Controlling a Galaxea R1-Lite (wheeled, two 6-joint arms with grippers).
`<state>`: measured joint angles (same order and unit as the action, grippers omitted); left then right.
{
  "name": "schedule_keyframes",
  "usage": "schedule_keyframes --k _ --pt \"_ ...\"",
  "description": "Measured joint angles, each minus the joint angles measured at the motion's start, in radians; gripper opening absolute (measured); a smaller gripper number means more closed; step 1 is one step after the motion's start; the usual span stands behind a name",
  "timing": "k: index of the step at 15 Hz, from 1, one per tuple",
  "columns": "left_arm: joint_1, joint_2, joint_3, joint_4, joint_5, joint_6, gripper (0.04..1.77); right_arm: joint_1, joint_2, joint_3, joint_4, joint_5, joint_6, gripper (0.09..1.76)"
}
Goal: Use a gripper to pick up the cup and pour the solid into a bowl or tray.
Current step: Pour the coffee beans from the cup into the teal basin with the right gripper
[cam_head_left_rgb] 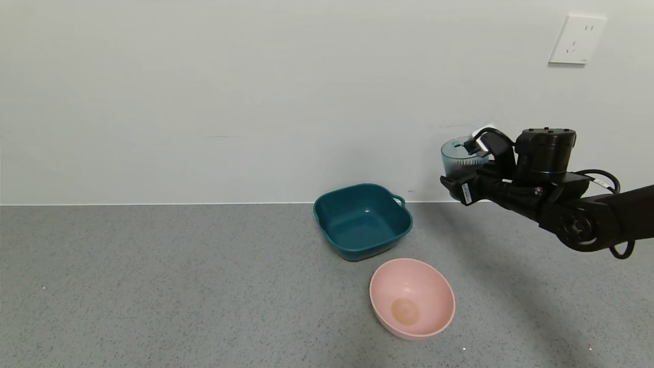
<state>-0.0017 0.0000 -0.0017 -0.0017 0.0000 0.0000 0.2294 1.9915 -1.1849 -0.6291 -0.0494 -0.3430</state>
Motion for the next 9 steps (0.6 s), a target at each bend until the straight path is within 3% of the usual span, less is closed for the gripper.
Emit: schedule_keyframes --k 6,9 --pt "0.000 0.000 0.000 0.000 0.000 0.000 1.75 0.073 0.013 -0.103 0.189 -0.014 -0.127 1.37" --pt "0.000 0.000 0.000 0.000 0.000 0.000 1.75 0.105 0.030 -0.178 0.278 -0.071 -0.158 1.37"
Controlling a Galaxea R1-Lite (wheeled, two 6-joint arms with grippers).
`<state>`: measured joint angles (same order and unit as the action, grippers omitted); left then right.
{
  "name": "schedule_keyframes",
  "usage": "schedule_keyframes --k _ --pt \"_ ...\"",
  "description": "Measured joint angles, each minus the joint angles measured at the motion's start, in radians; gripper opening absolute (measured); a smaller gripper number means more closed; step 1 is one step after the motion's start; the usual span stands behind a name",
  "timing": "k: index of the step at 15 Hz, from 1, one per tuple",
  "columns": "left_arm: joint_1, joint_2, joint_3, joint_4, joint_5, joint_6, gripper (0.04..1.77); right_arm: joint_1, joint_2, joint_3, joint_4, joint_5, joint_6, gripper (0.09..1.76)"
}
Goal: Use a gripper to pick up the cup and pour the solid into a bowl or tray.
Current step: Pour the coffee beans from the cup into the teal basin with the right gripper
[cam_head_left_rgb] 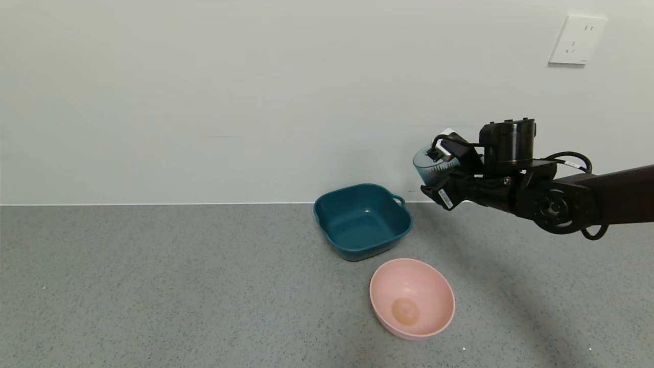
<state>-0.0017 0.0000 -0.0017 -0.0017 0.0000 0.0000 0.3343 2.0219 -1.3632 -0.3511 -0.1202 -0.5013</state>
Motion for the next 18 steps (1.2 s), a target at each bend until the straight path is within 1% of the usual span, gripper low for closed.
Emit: schedule_keyframes --k 2,5,9,13,18 --pt "0.000 0.000 0.000 0.000 0.000 0.000 1.75 0.017 0.023 -0.048 0.040 -0.029 -0.029 1.37" --pt "0.000 0.000 0.000 0.000 0.000 0.000 1.75 0.047 0.069 -0.104 0.051 -0.093 -0.101 1.37" --pt "0.000 0.000 0.000 0.000 0.000 0.000 1.75 0.094 0.130 -0.151 0.048 -0.233 -0.204 1.37" --pt "0.000 0.000 0.000 0.000 0.000 0.000 1.75 0.121 0.185 -0.198 0.061 -0.297 -0.304 1.37" --pt "0.000 0.000 0.000 0.000 0.000 0.000 1.75 0.134 0.222 -0.227 0.058 -0.383 -0.427 1.36"
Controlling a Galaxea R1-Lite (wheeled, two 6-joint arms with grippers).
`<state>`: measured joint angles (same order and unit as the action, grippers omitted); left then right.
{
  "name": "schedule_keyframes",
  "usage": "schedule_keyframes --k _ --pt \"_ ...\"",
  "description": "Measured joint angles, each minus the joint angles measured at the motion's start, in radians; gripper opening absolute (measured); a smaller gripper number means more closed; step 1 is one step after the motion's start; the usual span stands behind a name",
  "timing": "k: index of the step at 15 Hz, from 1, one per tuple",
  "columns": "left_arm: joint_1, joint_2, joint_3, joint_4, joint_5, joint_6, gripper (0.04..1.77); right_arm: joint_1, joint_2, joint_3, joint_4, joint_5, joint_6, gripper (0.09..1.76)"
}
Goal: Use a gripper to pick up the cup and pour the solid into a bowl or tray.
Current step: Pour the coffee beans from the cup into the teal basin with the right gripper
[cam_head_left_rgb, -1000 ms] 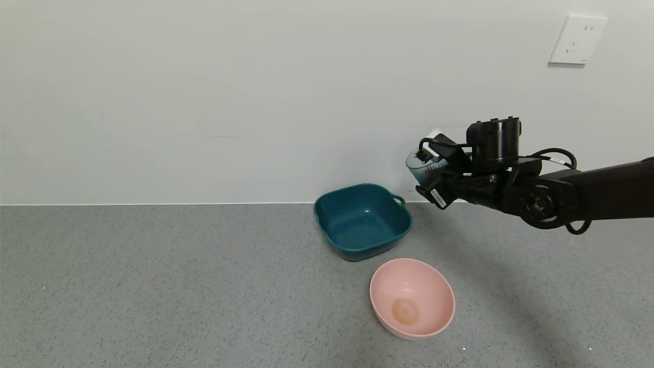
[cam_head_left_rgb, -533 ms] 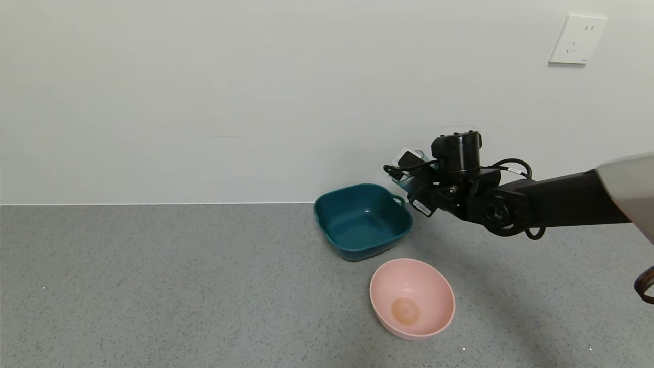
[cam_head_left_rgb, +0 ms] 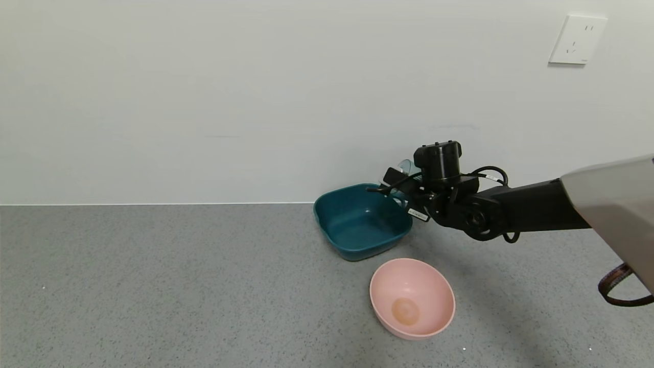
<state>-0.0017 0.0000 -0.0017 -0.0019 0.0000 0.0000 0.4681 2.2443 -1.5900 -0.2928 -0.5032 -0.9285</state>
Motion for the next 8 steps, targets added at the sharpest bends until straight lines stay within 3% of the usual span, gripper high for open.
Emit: schedule_keyframes --k 8 --pt "0.000 0.000 0.000 0.000 0.000 0.000 1.75 0.007 0.024 -0.023 -0.014 -0.072 -0.200 1.36"
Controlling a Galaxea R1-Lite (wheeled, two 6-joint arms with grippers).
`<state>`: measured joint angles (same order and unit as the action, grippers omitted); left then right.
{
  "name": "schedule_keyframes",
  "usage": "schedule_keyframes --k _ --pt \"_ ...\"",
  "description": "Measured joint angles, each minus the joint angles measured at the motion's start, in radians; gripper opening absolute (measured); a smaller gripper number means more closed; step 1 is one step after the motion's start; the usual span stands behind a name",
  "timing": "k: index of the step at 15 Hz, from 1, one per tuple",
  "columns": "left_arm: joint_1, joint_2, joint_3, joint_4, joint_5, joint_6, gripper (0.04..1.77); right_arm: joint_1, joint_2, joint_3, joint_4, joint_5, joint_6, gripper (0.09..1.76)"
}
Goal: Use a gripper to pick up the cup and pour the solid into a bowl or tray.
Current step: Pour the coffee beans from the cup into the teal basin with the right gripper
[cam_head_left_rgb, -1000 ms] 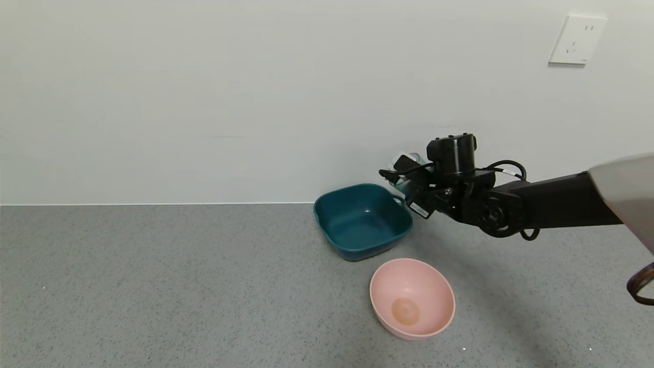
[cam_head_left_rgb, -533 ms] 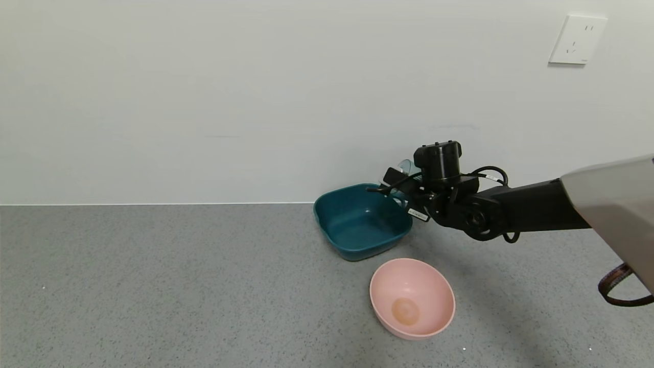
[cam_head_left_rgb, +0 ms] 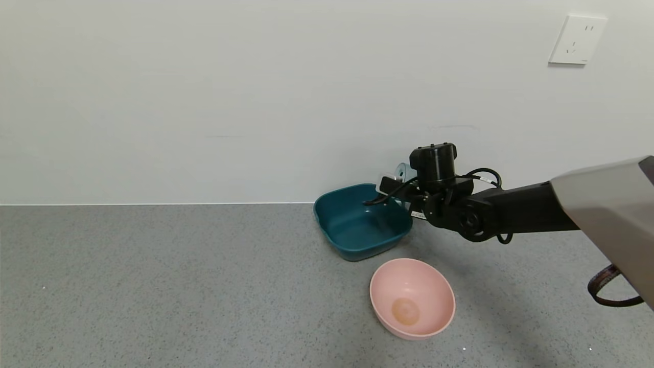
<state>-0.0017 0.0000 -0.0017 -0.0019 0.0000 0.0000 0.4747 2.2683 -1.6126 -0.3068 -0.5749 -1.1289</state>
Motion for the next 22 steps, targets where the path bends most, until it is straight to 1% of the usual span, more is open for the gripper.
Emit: schedule_keyframes --k 5,7,12,14,16,22 --pt "0.000 0.000 0.000 0.000 0.000 0.000 1.75 0.010 0.012 -0.006 -0.003 -0.013 -0.157 1.36" --pt "0.000 0.000 0.000 0.000 0.000 0.000 1.75 0.010 0.014 -0.013 -0.004 -0.042 -0.204 1.36" --pt "0.000 0.000 0.000 0.000 0.000 0.000 1.75 0.017 0.027 -0.038 -0.004 -0.061 -0.270 1.36" --pt "0.000 0.000 0.000 0.000 0.000 0.000 1.75 0.021 0.030 -0.043 -0.007 -0.082 -0.315 1.36" --pt "0.000 0.000 0.000 0.000 0.000 0.000 1.75 0.026 0.037 -0.049 -0.029 -0.098 -0.347 1.36" --pt "0.000 0.000 0.000 0.000 0.000 0.000 1.75 0.036 0.058 -0.048 -0.093 -0.105 -0.427 1.36"
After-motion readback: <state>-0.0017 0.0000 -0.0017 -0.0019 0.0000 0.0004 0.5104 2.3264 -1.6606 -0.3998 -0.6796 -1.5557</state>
